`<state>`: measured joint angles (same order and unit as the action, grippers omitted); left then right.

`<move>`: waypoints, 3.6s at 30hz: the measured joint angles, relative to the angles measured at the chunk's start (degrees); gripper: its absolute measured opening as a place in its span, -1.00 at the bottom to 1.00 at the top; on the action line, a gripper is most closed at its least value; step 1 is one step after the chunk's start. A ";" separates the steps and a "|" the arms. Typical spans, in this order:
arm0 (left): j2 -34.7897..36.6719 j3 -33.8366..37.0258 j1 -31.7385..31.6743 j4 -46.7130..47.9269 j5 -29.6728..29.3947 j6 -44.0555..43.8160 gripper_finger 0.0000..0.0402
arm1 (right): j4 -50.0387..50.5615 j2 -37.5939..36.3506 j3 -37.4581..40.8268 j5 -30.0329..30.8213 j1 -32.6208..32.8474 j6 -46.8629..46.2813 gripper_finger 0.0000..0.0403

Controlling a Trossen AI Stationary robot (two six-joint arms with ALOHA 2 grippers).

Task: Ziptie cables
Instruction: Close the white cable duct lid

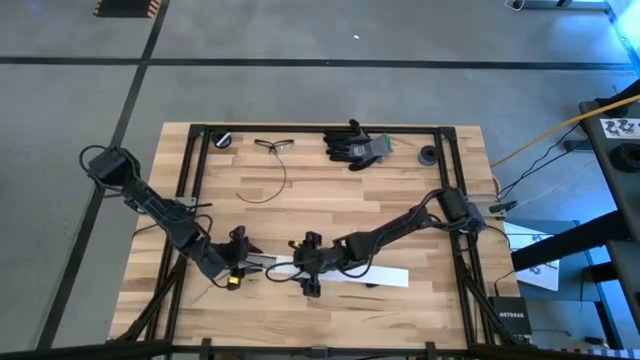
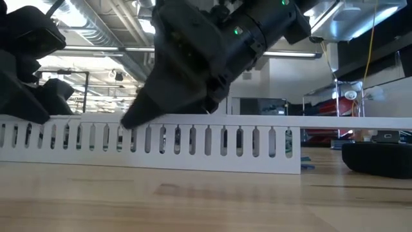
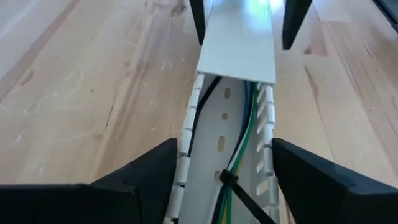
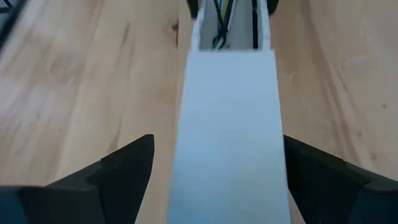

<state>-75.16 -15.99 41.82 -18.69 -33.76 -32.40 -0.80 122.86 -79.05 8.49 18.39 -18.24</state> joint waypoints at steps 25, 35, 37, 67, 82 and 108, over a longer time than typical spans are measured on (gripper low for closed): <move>-0.46 0.04 -3.00 -4.15 1.18 12.91 0.34 | 0.16 0.42 0.07 1.16 -0.04 -0.09 0.58; -8.49 -0.31 -5.12 -13.89 5.29 18.38 0.34 | 0.09 0.42 0.04 1.18 -0.04 -0.11 0.58; -9.58 -0.61 -5.25 -14.65 5.10 18.37 0.34 | 0.07 0.42 0.02 1.16 -0.04 -0.13 0.58; -13.03 -1.49 -6.25 -18.88 6.41 17.30 0.05 | -8.02 2.78 0.15 2.49 -0.37 0.13 0.06; -13.04 -1.55 -6.84 -18.26 6.80 16.27 0.05 | -11.28 7.53 -4.51 3.70 -0.94 1.56 0.08; -3.94 -7.82 -9.27 -0.66 9.77 19.39 0.41 | 4.32 1.07 -4.76 0.25 -1.24 2.81 0.48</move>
<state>-79.09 -23.80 32.56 -19.35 -23.99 -13.01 3.52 123.93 -83.81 8.74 17.15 -15.43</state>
